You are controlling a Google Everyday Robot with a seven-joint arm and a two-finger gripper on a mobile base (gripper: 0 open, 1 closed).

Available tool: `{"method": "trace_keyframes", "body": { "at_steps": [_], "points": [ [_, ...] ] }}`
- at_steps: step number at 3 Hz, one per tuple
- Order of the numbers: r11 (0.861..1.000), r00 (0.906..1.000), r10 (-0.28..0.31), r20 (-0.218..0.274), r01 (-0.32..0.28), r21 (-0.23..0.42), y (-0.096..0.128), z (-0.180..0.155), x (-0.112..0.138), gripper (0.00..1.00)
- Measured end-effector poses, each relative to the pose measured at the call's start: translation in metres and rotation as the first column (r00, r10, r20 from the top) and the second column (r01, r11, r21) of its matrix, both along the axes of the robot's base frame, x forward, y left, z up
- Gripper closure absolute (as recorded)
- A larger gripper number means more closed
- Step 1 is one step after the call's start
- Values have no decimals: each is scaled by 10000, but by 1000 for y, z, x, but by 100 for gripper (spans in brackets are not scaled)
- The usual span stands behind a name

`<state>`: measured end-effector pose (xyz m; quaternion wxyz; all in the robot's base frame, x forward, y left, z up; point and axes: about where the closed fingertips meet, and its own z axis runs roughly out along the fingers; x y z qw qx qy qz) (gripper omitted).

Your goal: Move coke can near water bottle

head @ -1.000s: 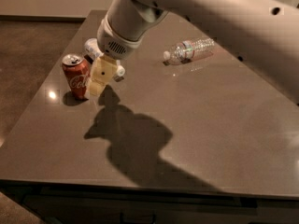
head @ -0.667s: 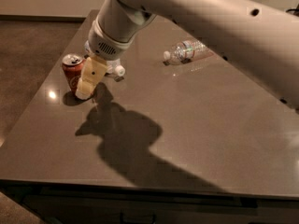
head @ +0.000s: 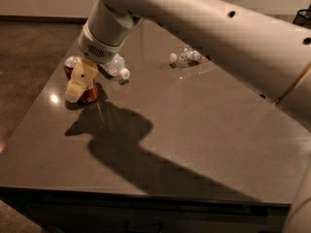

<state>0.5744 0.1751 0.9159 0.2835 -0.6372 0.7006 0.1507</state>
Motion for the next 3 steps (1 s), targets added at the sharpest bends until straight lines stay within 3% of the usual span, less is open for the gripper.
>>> {"method": "trace_keyframes", "body": {
  "at_steps": [1, 2, 3],
  "points": [
    [10000, 9999, -34, -157, 35, 57, 12, -3, 2, 0],
    [9999, 9996, -25, -280, 29, 116, 20, -4, 2, 14],
    [9998, 9993, -4, -375, 11, 174, 23, -1, 4, 46]
  ]
}}
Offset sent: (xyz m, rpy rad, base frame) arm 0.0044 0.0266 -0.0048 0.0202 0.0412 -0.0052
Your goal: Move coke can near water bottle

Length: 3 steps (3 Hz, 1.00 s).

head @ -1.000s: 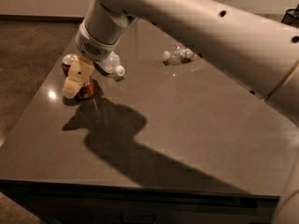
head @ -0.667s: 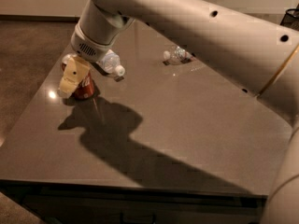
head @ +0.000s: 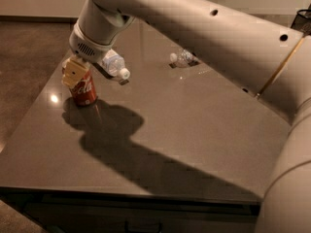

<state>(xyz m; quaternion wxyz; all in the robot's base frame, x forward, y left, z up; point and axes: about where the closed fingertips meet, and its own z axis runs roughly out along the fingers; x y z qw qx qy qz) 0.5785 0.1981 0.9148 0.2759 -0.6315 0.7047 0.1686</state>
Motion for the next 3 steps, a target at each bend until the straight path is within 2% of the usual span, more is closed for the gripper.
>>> {"method": "trace_keyframes", "body": {
  "at_steps": [1, 2, 3],
  "points": [
    [10000, 10000, 31, -85, -30, 65, -2, 5, 2, 69],
    [10000, 10000, 22, -97, -22, 46, -17, 21, 8, 92],
    [10000, 9999, 14, -121, -14, -13, -39, 37, 15, 100]
  ]
}}
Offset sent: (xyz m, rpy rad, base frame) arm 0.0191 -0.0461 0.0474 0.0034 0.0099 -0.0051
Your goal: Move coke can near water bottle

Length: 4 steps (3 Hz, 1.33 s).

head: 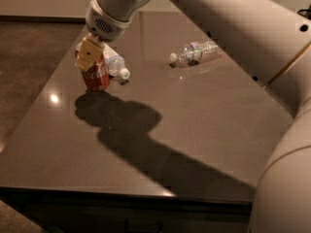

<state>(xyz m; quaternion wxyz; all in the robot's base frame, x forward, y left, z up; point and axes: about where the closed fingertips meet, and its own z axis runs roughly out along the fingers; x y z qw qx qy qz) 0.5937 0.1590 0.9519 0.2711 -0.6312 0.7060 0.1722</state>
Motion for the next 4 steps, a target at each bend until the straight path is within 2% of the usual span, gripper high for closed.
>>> {"method": "trace_keyframes", "body": {
  "at_steps": [1, 2, 3, 4],
  "points": [
    [9992, 9991, -408, -91, 408, -49, -58, 30, 20, 100],
    [9992, 9991, -407, -91, 407, -49, -58, 30, 20, 100],
    [9921, 9923, -1235, 131, 1237, -212, -70, 34, 27, 100],
    [9655, 9642, -2569, 652, 2590, -259, -97, 49, 37, 100]
  ]
}}
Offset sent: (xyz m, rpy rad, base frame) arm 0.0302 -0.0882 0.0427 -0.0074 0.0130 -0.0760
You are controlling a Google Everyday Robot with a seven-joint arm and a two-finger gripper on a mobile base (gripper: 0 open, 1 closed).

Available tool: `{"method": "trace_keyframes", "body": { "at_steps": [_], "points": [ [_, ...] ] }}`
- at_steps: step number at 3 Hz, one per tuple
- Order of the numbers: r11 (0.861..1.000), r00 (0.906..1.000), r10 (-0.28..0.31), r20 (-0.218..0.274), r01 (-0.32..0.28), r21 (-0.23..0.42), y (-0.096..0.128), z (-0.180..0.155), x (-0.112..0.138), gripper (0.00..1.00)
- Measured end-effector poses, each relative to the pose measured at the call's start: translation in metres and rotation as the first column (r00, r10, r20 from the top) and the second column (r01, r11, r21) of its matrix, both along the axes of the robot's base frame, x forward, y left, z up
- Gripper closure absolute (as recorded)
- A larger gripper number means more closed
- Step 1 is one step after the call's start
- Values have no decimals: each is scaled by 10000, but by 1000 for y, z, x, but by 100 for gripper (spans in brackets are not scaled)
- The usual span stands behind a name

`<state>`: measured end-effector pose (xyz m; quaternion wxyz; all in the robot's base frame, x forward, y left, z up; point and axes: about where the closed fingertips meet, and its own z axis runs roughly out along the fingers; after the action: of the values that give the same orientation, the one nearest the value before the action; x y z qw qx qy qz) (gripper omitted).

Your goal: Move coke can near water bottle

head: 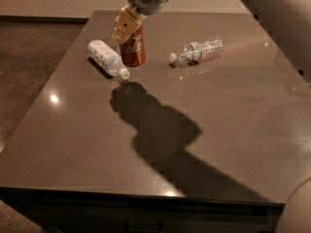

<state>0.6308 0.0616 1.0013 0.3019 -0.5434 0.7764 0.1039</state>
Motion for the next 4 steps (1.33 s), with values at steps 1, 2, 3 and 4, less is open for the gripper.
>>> {"method": "trace_keyframes", "body": {
  "at_steps": [1, 2, 3, 4],
  "points": [
    [9920, 9916, -1232, 405, 1242, -227, -35, 16, 7, 100],
    [9757, 9746, -2168, 555, 2182, -209, -73, 22, 17, 100],
    [9578, 9571, -2874, 373, 2871, 127, -123, 10, 37, 100],
    [9437, 9440, -3296, 159, 3289, 355, -156, -4, 52, 100]
  ]
}}
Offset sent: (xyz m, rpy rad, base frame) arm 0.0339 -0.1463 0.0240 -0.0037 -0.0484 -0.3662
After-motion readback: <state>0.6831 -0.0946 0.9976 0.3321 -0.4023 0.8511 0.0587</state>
